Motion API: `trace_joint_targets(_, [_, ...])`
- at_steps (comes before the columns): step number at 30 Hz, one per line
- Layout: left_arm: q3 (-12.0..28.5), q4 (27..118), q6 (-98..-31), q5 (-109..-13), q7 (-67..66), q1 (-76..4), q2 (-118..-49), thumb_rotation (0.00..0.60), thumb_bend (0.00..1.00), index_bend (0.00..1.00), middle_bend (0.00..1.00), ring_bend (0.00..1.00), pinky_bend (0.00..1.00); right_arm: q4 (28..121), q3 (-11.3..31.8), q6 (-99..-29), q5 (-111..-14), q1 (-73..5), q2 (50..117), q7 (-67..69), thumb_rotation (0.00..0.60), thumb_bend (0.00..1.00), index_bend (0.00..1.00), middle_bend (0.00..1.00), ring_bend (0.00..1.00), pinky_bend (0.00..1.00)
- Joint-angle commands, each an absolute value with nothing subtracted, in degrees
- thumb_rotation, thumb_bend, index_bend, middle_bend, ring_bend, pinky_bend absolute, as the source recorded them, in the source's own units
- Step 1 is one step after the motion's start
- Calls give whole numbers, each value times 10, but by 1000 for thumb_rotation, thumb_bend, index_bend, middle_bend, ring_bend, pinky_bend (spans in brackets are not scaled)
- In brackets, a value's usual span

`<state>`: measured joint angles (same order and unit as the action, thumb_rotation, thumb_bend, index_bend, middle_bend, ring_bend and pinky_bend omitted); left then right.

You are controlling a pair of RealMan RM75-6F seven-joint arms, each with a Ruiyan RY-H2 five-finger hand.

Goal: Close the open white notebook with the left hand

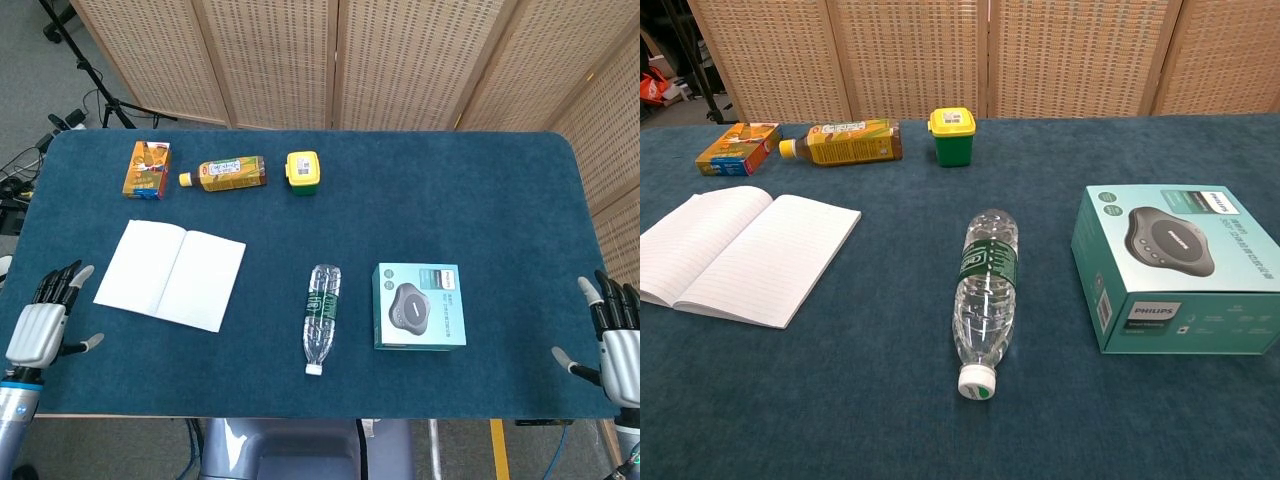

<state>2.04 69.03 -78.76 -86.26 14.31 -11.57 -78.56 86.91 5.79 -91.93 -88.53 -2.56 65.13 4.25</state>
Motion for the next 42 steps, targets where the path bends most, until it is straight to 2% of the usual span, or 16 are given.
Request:
trace_joint_targets(1, [17, 603, -738, -866, 204, -147, -843, 600, 209, 0, 0, 0, 0, 869, 58, -916, -884, -27, 649, 47, 600, 0, 0, 0, 0, 0])
trace_joint_targets(7, [17, 533, -727, -869, 219, -160, -885, 600, 210, 0, 0, 0, 0, 870, 58, -910, -881, -28, 647, 50, 600, 0, 0, 0, 0, 0])
trace_joint_targets(20, [22, 460, -686, -853, 225, -180, -928, 600, 234, 0, 0, 0, 0, 873, 57, -907, -880, -29, 644, 56, 600, 0, 0, 0, 0, 0])
trace_joint_targets(42, [36, 398, -652, -833, 193, -207, -970, 600, 240, 0, 0, 0, 0, 872, 57, -905, -879, -29, 637, 76, 600, 0, 0, 0, 0, 0])
